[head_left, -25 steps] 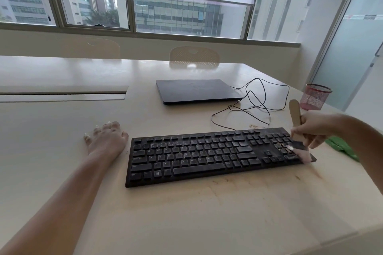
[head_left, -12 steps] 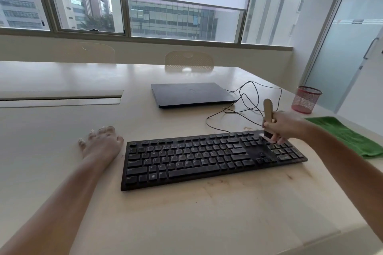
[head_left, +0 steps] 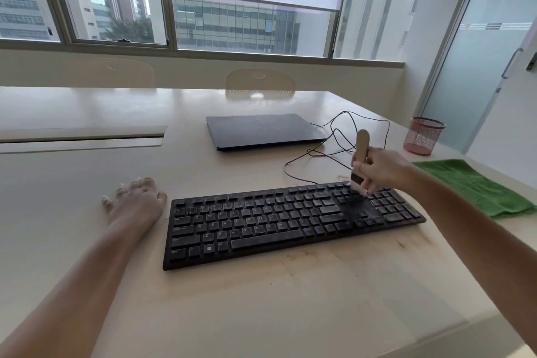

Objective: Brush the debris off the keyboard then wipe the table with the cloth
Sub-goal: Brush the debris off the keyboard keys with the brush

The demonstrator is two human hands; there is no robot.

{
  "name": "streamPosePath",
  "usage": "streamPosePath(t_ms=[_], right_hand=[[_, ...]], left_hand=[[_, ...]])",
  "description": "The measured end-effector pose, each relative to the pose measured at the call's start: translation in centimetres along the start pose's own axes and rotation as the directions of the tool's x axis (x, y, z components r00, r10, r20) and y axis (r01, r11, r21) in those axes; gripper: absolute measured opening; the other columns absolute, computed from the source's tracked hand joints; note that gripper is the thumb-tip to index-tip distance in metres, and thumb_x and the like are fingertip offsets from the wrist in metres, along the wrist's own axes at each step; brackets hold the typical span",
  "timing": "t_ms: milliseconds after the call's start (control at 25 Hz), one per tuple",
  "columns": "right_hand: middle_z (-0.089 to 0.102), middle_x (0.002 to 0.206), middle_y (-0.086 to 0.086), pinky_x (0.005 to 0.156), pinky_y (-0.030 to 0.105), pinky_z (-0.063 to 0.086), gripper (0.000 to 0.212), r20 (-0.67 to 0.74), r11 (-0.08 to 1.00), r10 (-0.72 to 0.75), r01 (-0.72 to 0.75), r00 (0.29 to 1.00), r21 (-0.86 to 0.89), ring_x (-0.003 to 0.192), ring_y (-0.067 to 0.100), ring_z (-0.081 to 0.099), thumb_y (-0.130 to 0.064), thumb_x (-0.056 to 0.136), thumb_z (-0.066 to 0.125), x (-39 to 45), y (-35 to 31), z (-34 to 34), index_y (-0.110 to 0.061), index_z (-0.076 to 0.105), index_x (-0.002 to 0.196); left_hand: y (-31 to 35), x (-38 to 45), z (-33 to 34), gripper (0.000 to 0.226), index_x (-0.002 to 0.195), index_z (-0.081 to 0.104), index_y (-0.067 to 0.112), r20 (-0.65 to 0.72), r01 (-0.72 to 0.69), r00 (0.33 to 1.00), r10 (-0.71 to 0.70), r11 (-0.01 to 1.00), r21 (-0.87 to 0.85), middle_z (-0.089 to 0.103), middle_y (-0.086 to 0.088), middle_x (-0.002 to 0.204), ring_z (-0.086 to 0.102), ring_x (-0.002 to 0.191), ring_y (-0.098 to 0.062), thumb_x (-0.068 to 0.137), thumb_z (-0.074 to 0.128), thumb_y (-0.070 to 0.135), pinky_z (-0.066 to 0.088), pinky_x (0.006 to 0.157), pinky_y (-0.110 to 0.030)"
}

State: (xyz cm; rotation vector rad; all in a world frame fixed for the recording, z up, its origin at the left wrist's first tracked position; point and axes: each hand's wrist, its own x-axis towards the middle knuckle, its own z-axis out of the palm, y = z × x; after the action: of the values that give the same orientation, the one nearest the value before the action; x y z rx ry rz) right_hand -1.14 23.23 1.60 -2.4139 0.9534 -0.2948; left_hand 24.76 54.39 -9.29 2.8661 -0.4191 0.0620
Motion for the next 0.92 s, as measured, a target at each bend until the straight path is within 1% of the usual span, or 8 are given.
streamPosePath(t_ms=[120, 240, 400, 480, 600, 760, 840, 920], right_hand=[[0.060, 0.069, 0.014, 0.039, 0.022, 0.050, 0.013, 0.100, 0.981, 0.156, -0.142, 0.983, -0.133, 0.044, 0.015, 0.060, -0.009, 0.096, 0.045, -0.5, 0.6, -0.4, -0.004, 0.050, 0.106], [0.059, 0.064, 0.013, 0.041, 0.023, 0.052, 0.013, 0.198, 0.941, 0.244, -0.182, 0.949, -0.286, 0.038, 0.012, 0.057, -0.005, 0.093, 0.046, -1.1, 0.0, -1.6, 0.002, 0.053, 0.101], [0.064, 0.073, 0.009, 0.042, 0.020, 0.049, 0.013, 0.030, 0.982, 0.050, -0.043, 0.998, -0.185, 0.051, 0.012, 0.062, -0.016, 0.096, 0.047, 0.4, -1.1, -0.9, -0.008, 0.055, 0.101], [0.064, 0.076, 0.009, 0.041, 0.017, 0.046, 0.016, 0.001, 0.988, -0.025, 0.025, 1.000, -0.155, 0.048, 0.009, 0.061, -0.018, 0.097, 0.046, 1.3, -0.8, 0.0, -0.007, 0.057, 0.102], [0.063, 0.080, 0.015, 0.039, 0.020, 0.049, 0.015, 0.144, 0.992, 0.108, -0.098, 0.984, -0.077, 0.044, 0.011, 0.063, -0.011, 0.094, 0.053, 1.6, 0.4, -0.5, -0.002, 0.056, 0.105], [0.066, 0.078, 0.015, 0.045, 0.025, 0.053, 0.017, 0.328, 0.960, 0.251, -0.190, 0.911, -0.208, 0.051, 0.014, 0.066, -0.008, 0.086, 0.065, 0.7, 1.1, -3.5, 0.002, 0.061, 0.099], [0.067, 0.079, 0.015, 0.048, 0.025, 0.054, 0.015, 0.315, 0.976, 0.202, -0.166, 0.927, -0.139, 0.056, 0.016, 0.066, -0.010, 0.085, 0.067, 0.9, 1.3, -4.0, 0.000, 0.063, 0.095], [0.068, 0.081, 0.015, 0.053, 0.022, 0.055, 0.007, 0.204, 0.994, 0.025, -0.046, 0.979, 0.095, 0.062, 0.014, 0.067, -0.011, 0.085, 0.066, 1.3, 0.8, -3.6, -0.005, 0.065, 0.087]], left_hand=[[0.0, 0.1, 0.0, 0.044, 0.135, 0.038, 0.013, -0.004, -0.004, 1.000, 0.004, 1.000, -0.003, 0.030, -0.010, 0.150, 0.021, 0.140, -0.031, 0.096, 0.031, 0.032, 0.015, 0.113, -0.055], [-0.1, 0.1, 0.1, 0.044, 0.135, 0.038, 0.012, 0.008, 0.000, 1.000, 0.000, 1.000, -0.005, 0.029, -0.010, 0.151, 0.020, 0.140, -0.032, 0.096, 0.031, 0.031, 0.013, 0.113, -0.055], [0.0, 0.0, 0.2, 0.043, 0.135, 0.038, 0.012, 0.007, -0.003, 1.000, 0.003, 1.000, -0.003, 0.029, -0.010, 0.151, 0.020, 0.141, -0.032, 0.097, 0.031, 0.031, 0.013, 0.112, -0.056], [-0.1, -0.1, 0.0, 0.044, 0.135, 0.038, 0.012, 0.004, -0.006, 1.000, 0.006, 1.000, -0.004, 0.029, -0.010, 0.151, 0.020, 0.141, -0.032, 0.097, 0.030, 0.032, 0.014, 0.113, -0.055], [0.0, 0.0, 0.1, 0.045, 0.137, 0.036, 0.013, 0.010, -0.009, 1.000, 0.009, 1.000, -0.001, 0.028, -0.009, 0.152, 0.020, 0.141, -0.031, 0.097, 0.030, 0.033, 0.013, 0.113, -0.055], [0.0, 0.2, 0.2, 0.045, 0.137, 0.037, 0.014, -0.001, -0.011, 1.000, 0.011, 1.000, -0.009, 0.029, -0.008, 0.151, 0.021, 0.141, -0.031, 0.097, 0.030, 0.033, 0.013, 0.112, -0.056], [-0.1, 0.1, 0.0, 0.045, 0.136, 0.037, 0.014, 0.005, -0.012, 1.000, 0.012, 1.000, -0.007, 0.029, -0.008, 0.151, 0.021, 0.141, -0.032, 0.097, 0.030, 0.034, 0.013, 0.112, -0.056], [0.1, 0.2, 0.2, 0.044, 0.135, 0.038, 0.014, 0.003, -0.012, 1.000, 0.012, 1.000, -0.004, 0.029, -0.008, 0.151, 0.021, 0.141, -0.032, 0.097, 0.030, 0.034, 0.013, 0.112, -0.055]])
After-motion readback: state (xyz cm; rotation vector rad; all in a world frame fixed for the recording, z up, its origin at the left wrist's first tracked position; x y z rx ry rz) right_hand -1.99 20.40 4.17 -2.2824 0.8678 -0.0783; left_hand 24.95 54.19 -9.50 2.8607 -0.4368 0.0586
